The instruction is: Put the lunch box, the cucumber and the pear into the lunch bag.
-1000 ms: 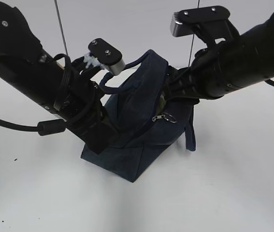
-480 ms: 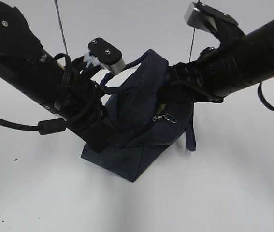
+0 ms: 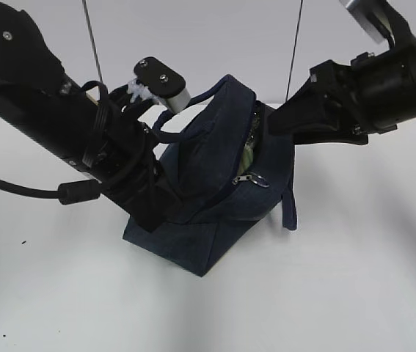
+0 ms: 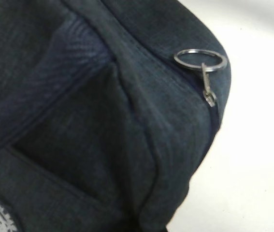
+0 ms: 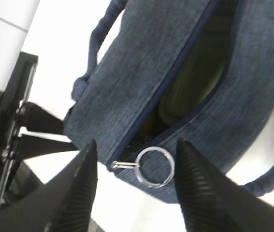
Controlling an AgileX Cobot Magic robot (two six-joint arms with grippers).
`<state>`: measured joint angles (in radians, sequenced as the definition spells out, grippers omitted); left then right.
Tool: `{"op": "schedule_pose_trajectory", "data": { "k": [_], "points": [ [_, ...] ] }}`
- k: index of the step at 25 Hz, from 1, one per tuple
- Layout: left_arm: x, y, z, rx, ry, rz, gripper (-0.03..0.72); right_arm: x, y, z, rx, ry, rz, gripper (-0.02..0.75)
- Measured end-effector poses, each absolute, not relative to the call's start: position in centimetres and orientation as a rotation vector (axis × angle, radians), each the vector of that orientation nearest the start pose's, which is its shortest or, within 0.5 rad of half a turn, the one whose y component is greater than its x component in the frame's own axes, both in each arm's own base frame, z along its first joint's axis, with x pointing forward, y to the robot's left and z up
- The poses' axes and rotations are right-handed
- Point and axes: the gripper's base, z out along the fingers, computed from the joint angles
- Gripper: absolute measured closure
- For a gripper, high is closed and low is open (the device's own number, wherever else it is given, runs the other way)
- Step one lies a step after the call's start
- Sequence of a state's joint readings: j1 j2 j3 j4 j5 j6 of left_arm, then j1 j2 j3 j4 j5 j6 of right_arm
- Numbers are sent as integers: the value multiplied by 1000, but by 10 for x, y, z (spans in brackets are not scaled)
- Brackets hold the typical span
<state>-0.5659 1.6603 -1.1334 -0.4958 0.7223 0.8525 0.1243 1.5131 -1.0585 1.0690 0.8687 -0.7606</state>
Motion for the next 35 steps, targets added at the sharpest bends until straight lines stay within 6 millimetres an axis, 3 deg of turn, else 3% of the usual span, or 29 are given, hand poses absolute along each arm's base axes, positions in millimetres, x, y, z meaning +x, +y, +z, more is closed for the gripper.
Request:
{"op": "schedule_pose_trajectory", "data": {
  "k": [5, 11, 22, 35],
  "points": [
    [271, -206, 237, 1395, 2257, -460, 684, 299, 106, 272, -436, 2333, 1130, 332],
    [271, -206, 237, 1395, 2257, -460, 684, 300, 107, 262, -504, 2293, 1101, 332],
    [271, -206, 237, 1394, 2257, -461, 684, 314, 110, 231, -472, 2355, 1169, 332],
    [271, -206, 237, 1393, 2257, -462, 684, 317, 111, 223, -462, 2361, 1203, 332]
  ]
}}
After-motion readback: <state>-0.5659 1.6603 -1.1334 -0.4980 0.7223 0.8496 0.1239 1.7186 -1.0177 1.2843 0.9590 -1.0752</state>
